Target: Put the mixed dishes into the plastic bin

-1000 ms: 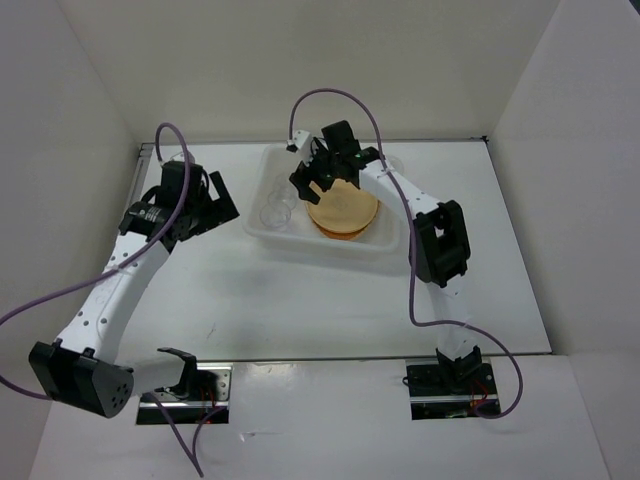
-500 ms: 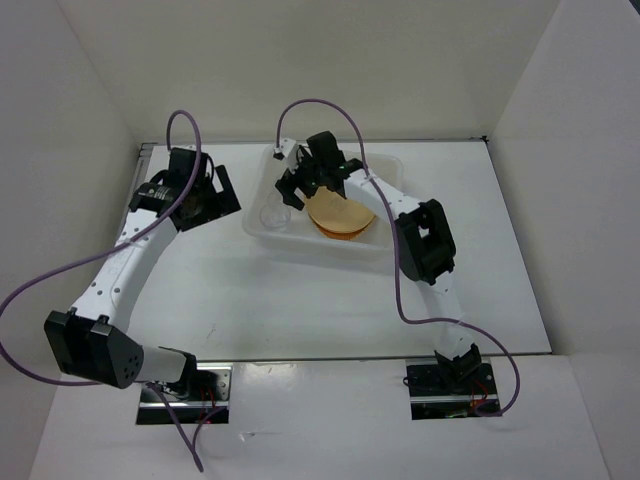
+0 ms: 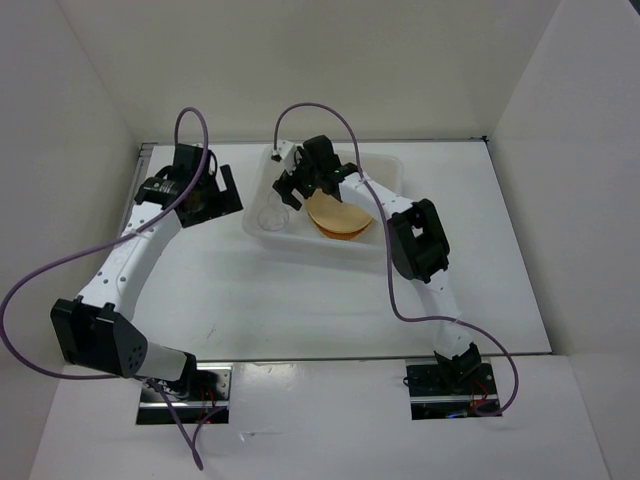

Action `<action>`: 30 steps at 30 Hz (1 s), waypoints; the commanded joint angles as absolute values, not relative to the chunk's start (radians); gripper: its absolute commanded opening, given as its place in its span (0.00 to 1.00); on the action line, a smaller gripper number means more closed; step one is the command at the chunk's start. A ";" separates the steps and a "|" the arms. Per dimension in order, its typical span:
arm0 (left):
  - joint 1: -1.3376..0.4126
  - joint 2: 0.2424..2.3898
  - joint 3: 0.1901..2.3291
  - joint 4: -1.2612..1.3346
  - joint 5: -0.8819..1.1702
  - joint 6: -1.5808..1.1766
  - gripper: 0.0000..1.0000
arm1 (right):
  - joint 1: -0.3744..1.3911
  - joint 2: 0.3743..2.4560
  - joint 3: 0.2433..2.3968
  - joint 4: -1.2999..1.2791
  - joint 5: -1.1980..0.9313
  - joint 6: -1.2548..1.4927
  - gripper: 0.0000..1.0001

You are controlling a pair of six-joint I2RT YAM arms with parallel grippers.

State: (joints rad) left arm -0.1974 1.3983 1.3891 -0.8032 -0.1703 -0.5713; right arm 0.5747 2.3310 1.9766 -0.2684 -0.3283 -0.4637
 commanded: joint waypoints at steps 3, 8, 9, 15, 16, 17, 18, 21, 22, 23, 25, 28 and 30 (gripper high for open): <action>-0.192 1.420 1.439 -0.788 -0.158 -0.543 1.00 | 0.584 2.350 2.010 -0.137 -0.282 -0.428 0.95; -0.192 1.420 1.448 -0.788 -0.158 -0.543 1.00 | 0.584 2.359 1.990 -0.098 -0.273 -0.428 0.86; -0.192 1.430 1.448 -0.798 -0.158 -0.543 1.00 | 0.584 2.359 1.990 -0.086 -0.273 -0.428 0.85; -0.192 1.439 1.457 -0.816 -0.158 -0.543 1.00 | 0.584 2.368 1.944 -0.064 -0.264 -0.437 0.74; -0.183 1.439 1.457 -0.816 -0.158 -0.543 1.00 | 0.584 2.368 1.930 -0.064 -0.264 -0.437 0.73; -0.183 1.439 1.457 -0.825 -0.158 -0.543 1.00 | 0.584 2.368 1.930 -0.064 -0.264 -0.437 0.73; -0.183 1.448 1.457 -0.825 -0.158 -0.543 1.00 | 0.584 2.368 1.918 -0.064 -0.264 -0.446 0.73; -0.183 1.448 1.457 -0.825 -0.158 -0.543 1.00 | 0.584 2.368 1.895 -0.054 -0.255 -0.446 0.73; -0.183 1.459 1.457 -0.834 -0.158 -0.543 1.00 | 0.584 2.368 1.884 -0.031 -0.246 -0.436 0.73; -0.183 1.459 1.457 -0.834 -0.158 -0.543 1.00 | 0.584 2.368 1.884 -0.031 -0.235 -0.436 0.73; -0.183 1.468 1.466 -0.834 -0.147 -0.543 1.00 | 0.584 2.368 1.873 0.000 -0.223 -0.410 0.67; -0.183 1.477 1.476 -0.834 -0.147 -0.543 1.00 | 0.584 2.368 1.873 0.023 -0.212 -0.368 0.54; -0.183 1.488 1.485 -0.834 -0.147 -0.543 1.00 | 0.575 2.368 1.873 0.032 -0.212 -0.348 0.48</action>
State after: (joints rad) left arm -0.1875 1.4796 1.4303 -0.8318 -0.1593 -0.5529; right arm 0.5755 2.3650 1.8755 -0.0715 -0.2314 -0.4000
